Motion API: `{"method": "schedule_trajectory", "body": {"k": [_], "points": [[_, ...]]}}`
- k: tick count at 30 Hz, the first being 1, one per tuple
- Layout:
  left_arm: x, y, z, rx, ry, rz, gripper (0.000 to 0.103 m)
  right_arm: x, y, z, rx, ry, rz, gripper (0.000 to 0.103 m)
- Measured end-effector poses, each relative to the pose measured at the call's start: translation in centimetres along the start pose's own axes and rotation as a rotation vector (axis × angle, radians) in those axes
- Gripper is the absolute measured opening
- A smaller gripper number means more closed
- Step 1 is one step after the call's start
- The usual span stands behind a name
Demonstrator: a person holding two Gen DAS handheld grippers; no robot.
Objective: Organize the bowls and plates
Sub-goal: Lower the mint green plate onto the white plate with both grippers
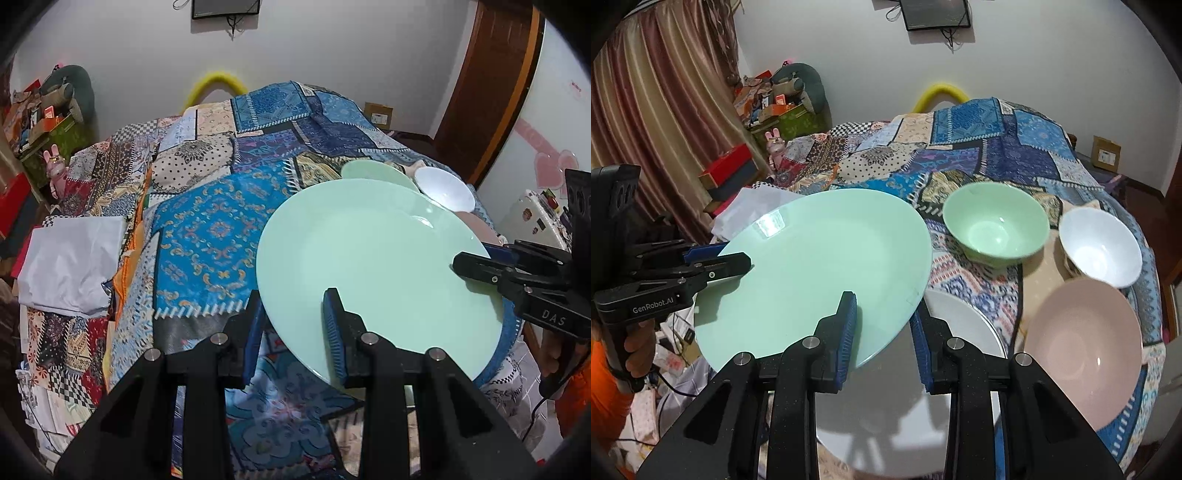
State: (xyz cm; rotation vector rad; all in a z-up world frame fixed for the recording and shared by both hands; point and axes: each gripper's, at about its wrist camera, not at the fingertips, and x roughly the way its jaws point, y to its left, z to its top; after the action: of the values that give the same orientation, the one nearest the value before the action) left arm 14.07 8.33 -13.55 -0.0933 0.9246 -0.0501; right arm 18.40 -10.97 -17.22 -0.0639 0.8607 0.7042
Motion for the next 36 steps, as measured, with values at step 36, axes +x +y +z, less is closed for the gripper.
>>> {"method": "schedule_trajectory", "body": {"k": [36], "points": [[7.0,-6.1,-4.3,0.029,0.154,-0.047,0.032,0.2,-5.2,-8.0,0.161,0.094,-0.023,0.027]]}}
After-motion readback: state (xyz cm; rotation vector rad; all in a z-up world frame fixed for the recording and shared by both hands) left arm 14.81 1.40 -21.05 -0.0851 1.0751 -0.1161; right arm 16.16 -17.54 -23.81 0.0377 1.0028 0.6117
